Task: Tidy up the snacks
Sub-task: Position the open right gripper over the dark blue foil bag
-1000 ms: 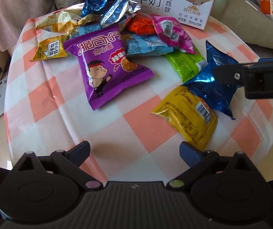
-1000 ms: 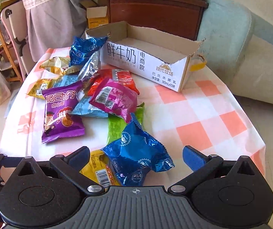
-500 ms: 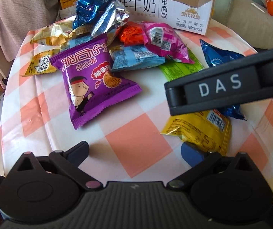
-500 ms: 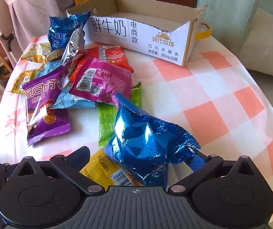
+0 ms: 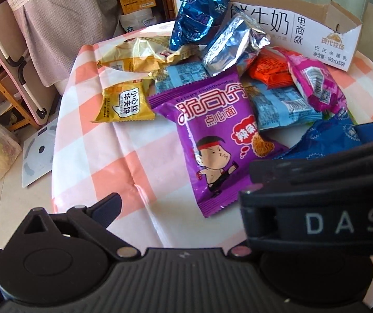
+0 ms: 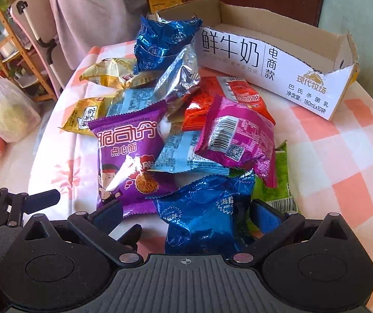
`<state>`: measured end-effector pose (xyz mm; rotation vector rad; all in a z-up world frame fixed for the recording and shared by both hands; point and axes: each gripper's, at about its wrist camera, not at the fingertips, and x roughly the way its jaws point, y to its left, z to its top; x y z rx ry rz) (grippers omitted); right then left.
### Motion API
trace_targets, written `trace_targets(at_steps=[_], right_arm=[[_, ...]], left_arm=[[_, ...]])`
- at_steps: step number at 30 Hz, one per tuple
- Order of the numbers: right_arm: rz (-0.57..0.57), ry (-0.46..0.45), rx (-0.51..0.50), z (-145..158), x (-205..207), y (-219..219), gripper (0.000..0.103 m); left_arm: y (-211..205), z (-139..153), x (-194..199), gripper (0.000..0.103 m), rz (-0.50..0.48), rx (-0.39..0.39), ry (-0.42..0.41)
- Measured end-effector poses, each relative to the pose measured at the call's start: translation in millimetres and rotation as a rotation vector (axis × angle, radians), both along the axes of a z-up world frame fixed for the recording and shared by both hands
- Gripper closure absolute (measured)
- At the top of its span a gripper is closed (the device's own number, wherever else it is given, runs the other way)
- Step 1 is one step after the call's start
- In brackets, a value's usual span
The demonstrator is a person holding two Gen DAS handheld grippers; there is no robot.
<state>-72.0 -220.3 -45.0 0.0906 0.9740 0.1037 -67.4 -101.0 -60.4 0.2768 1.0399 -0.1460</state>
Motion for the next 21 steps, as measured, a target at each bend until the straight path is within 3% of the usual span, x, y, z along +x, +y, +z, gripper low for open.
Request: trace_targets(at_steps=[11, 16, 21], right_arm=[[0.009, -0.088, -0.042, 29.8, -5.8, 13.9, 0.0], [-0.041, -0.16, -0.092, 47.6, -15.5, 10.8, 0.0], [-0.144, -0.216, -0.053, 64.7, -27.0, 0.8, 0.0]], left_arm=[[9.1, 23.9, 6.2, 0.001, -0.138, 0.141, 0.013], [13.4, 35.9, 7.1, 0.001, -0.177, 0.146, 0.029], [21.0, 45.7, 12.4, 0.001, -0.169, 0.141, 0.037]])
